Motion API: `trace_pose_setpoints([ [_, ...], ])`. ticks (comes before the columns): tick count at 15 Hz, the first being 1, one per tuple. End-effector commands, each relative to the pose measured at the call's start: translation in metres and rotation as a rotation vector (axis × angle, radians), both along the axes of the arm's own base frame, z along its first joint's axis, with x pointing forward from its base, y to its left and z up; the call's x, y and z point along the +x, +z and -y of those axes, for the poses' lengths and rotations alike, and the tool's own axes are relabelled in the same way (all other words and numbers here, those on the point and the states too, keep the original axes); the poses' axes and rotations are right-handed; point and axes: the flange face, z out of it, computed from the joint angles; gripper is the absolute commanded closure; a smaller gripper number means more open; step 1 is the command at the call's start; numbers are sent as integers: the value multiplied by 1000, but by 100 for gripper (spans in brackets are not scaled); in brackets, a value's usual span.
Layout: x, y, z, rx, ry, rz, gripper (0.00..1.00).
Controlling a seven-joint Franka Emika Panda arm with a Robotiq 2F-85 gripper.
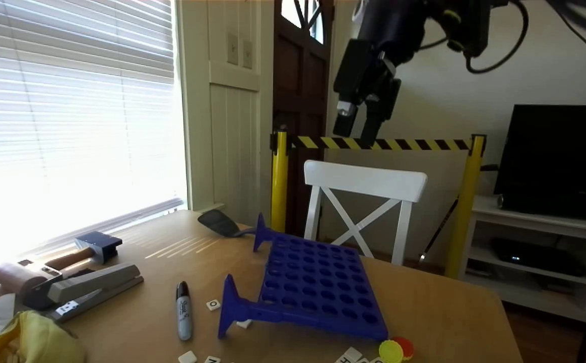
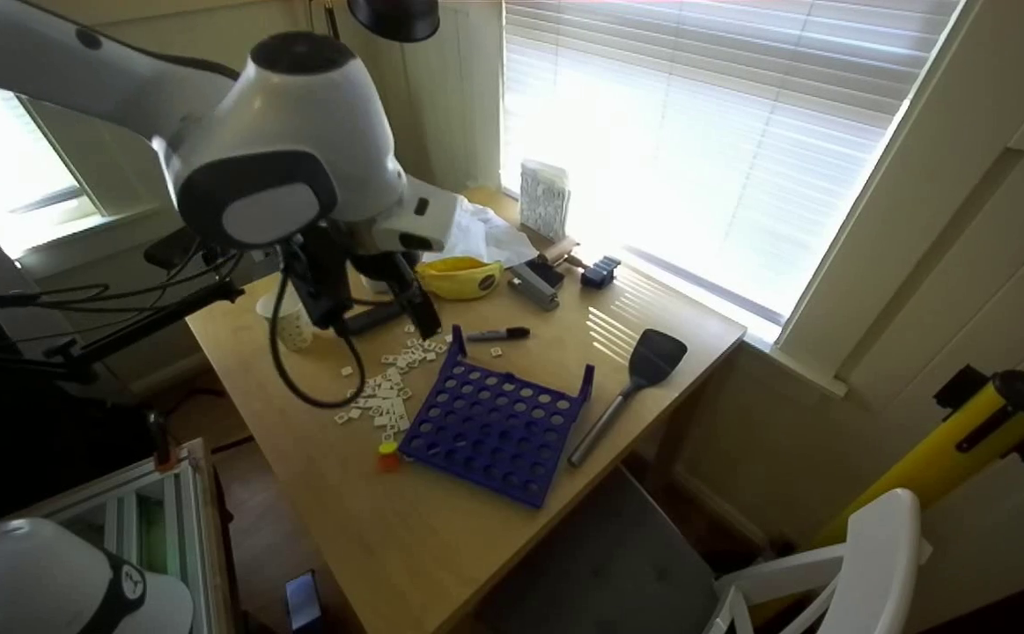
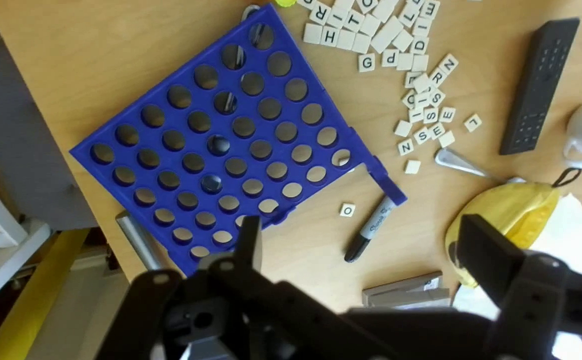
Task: Put the blue object up right
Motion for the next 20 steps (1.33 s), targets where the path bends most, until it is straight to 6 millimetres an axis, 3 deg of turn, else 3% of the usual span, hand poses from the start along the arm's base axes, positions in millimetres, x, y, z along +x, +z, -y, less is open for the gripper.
trace_pose_setpoints([
  [1,-8,-41,56,157,-121,6,0],
  [5,-40,-81,107,362,-189,48,0],
  [6,-50,-88,109,419,-183,56,0],
  [7,-38,-91,123,463,-198,77,0],
  [8,-48,-109,131,529,-212,51,0],
  [9,-42,-95,123,443,-204,45,0],
  [12,-49,-108,137,505,-215,48,0],
  [14,-44,-104,138,548,-234,93,0],
  [18,-40,-115,173,707,-328,242,0],
  [20,-44,-131,192,807,-375,304,0],
])
